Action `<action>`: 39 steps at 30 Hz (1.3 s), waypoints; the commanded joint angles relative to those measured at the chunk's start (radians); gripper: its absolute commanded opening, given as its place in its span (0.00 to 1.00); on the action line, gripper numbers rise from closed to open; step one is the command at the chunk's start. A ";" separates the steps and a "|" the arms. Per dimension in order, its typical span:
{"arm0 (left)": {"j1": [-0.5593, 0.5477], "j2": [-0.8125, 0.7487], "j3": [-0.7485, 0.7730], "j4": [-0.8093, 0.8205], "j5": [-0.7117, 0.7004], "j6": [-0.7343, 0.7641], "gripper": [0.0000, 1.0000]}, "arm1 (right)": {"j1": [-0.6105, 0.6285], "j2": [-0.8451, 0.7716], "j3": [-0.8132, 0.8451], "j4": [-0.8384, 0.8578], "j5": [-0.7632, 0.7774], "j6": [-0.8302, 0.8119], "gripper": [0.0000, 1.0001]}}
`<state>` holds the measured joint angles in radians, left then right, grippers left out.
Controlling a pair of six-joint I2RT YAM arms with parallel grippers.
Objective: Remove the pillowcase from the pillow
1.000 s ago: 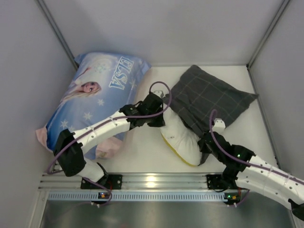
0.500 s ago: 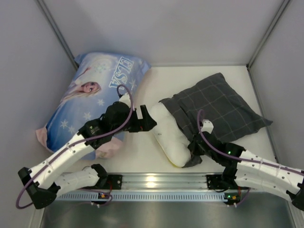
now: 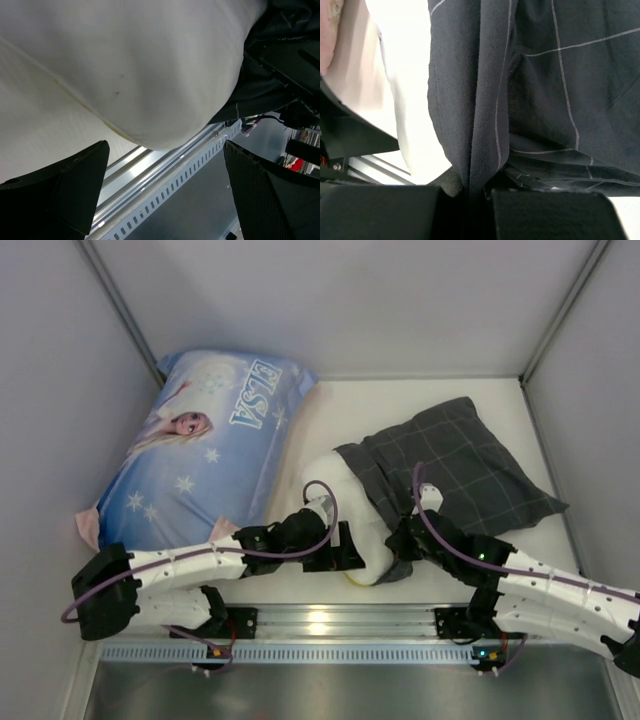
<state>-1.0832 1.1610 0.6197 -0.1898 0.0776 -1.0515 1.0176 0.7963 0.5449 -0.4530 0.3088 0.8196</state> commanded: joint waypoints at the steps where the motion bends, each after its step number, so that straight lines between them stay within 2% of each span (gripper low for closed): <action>1: -0.006 0.037 -0.005 0.180 -0.024 -0.044 0.99 | 0.021 -0.046 0.053 0.039 0.000 0.001 0.00; 7: -0.007 0.167 -0.009 0.381 0.020 -0.068 0.99 | 0.024 -0.063 0.043 0.031 -0.002 0.004 0.00; 11: -0.014 0.252 0.014 0.394 0.036 -0.065 0.94 | 0.027 -0.065 0.050 0.028 -0.002 0.000 0.00; 16: -0.021 0.243 -0.012 0.391 0.007 -0.073 0.88 | 0.029 -0.074 0.052 0.017 0.004 -0.008 0.00; 19: -0.021 0.247 -0.012 0.391 -0.004 -0.068 0.67 | 0.030 -0.072 0.050 0.016 0.006 -0.007 0.00; 20: -0.021 0.256 -0.003 0.400 0.001 -0.065 0.52 | 0.032 -0.068 0.050 0.016 0.006 -0.008 0.00; 22: -0.021 0.261 0.005 0.414 0.010 -0.053 0.32 | 0.033 -0.059 0.049 0.016 0.006 -0.011 0.00; 23: -0.021 0.261 0.024 0.403 0.013 -0.039 0.05 | 0.032 -0.055 0.047 0.016 0.007 -0.011 0.00; 24: -0.021 0.258 0.038 0.389 0.013 -0.030 0.00 | 0.033 -0.049 0.046 0.016 0.009 -0.011 0.00; 28: -0.021 0.177 0.109 0.284 -0.022 0.044 0.00 | 0.036 -0.028 0.041 0.016 0.007 -0.019 0.00; 30: -0.021 0.073 0.155 0.149 -0.099 0.090 0.00 | 0.039 -0.008 0.041 0.016 0.001 -0.030 0.00; 33: -0.021 -0.111 0.193 0.031 -0.191 0.136 0.00 | 0.041 0.021 0.030 0.019 0.006 -0.033 0.00; 35: -0.021 -0.255 0.202 -0.064 -0.225 0.151 0.00 | 0.041 0.037 0.017 0.025 0.013 -0.034 0.00; 39: -0.020 -0.438 0.212 -0.216 -0.279 0.137 0.00 | 0.041 0.108 0.007 0.049 0.068 -0.030 0.00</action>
<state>-1.1007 0.8585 0.7574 -0.3485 -0.1238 -0.9268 1.0512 0.8425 0.5472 -0.3798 0.3134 0.8051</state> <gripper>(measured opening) 0.040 0.006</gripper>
